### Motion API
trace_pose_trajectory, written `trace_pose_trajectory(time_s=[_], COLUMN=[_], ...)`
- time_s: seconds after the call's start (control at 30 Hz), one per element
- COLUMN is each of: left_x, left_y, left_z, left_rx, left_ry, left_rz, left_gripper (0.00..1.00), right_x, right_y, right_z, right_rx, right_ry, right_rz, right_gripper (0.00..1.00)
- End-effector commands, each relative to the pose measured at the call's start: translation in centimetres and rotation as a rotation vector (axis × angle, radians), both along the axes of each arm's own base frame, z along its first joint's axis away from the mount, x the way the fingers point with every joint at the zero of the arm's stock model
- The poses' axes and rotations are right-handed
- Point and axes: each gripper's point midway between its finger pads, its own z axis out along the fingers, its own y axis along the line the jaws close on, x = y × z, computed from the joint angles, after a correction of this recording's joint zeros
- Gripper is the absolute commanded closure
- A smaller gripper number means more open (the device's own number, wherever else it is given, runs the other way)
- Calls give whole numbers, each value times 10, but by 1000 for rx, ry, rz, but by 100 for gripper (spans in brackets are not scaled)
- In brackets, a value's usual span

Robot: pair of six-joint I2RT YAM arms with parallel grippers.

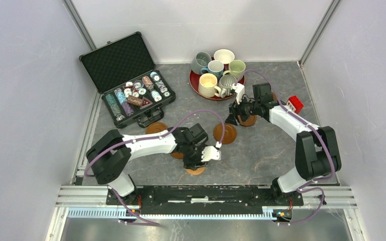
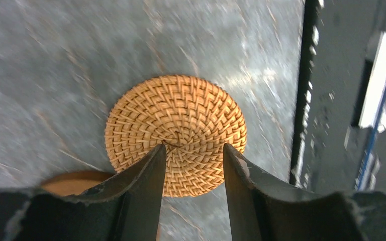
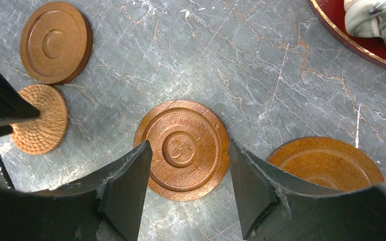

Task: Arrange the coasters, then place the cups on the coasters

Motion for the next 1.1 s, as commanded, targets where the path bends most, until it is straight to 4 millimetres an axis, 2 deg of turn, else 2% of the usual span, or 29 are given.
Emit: trace_pose_trajectory(time_s=[0.0, 0.1, 0.17, 0.4, 0.63, 0.83, 1.07], left_x=[-38, -46, -44, -16, 5, 32, 59], left_y=[47, 73, 89, 152, 204, 259, 305], left_z=[-1, -2, -4, -5, -5, -6, -4], left_rx=[99, 154, 185, 229, 246, 252, 233], left_ry=[89, 91, 86, 82, 55, 32, 8], left_rz=[-101, -113, -93, 60, 193, 354, 513], left_gripper=[48, 49, 49, 50, 51, 51, 51], right_x=[0, 0, -1, -8, -19, -30, -37], right_y=[4, 3, 5, 22, 58, 90, 119], right_z=[6, 4, 4, 0, -5, -11, -17], right_rx=[26, 25, 24, 4, -11, -9, -20], right_ry=[-19, -15, -12, -19, -26, -25, -54], right_rz=[14, 14, 19, 65, 147, 213, 249], right_gripper=[36, 36, 36, 36, 37, 39, 42])
